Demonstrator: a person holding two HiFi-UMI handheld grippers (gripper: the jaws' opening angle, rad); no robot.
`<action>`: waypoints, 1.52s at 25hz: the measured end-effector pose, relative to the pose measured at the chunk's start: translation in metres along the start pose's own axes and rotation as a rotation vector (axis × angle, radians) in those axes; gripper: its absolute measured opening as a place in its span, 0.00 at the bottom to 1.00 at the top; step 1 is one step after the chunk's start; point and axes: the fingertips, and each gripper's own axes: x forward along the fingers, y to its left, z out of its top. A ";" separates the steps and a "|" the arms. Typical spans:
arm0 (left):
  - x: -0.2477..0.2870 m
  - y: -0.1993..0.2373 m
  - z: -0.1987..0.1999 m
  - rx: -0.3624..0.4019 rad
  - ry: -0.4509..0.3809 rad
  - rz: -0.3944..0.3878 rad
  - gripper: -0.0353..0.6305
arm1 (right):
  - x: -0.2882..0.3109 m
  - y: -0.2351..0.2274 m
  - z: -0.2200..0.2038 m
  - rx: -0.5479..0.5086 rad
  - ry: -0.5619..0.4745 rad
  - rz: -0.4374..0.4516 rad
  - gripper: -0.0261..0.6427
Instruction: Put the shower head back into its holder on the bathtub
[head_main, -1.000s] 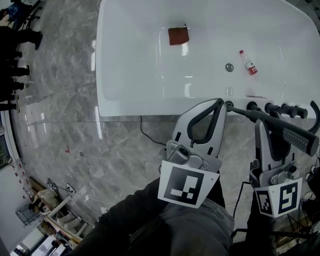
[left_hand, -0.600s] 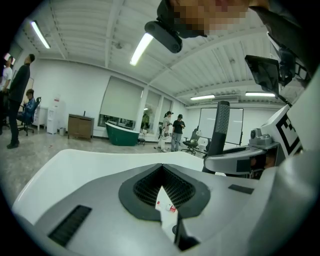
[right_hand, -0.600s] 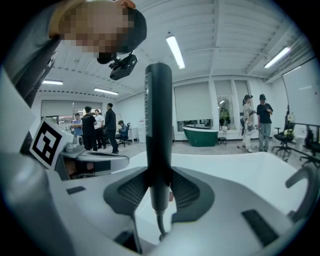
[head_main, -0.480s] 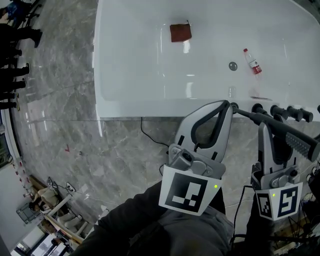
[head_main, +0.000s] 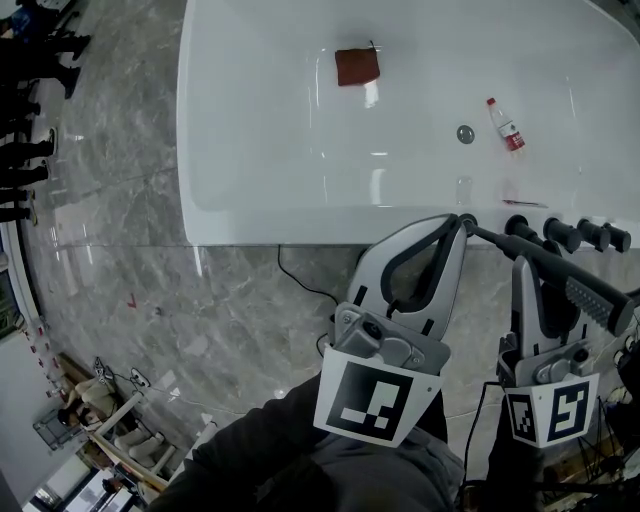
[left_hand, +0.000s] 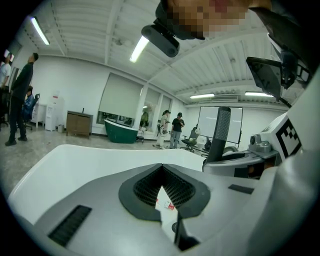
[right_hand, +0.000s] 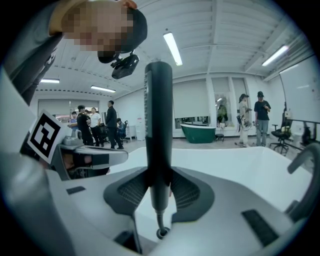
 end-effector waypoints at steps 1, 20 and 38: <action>0.001 0.000 -0.002 0.000 0.002 0.000 0.06 | 0.001 -0.001 -0.002 0.000 0.001 -0.001 0.25; 0.016 0.000 -0.028 -0.026 0.028 -0.007 0.06 | 0.014 -0.011 -0.040 0.019 0.037 -0.001 0.25; 0.020 0.004 -0.053 -0.042 0.059 -0.005 0.06 | 0.025 -0.012 -0.071 0.015 0.079 0.007 0.25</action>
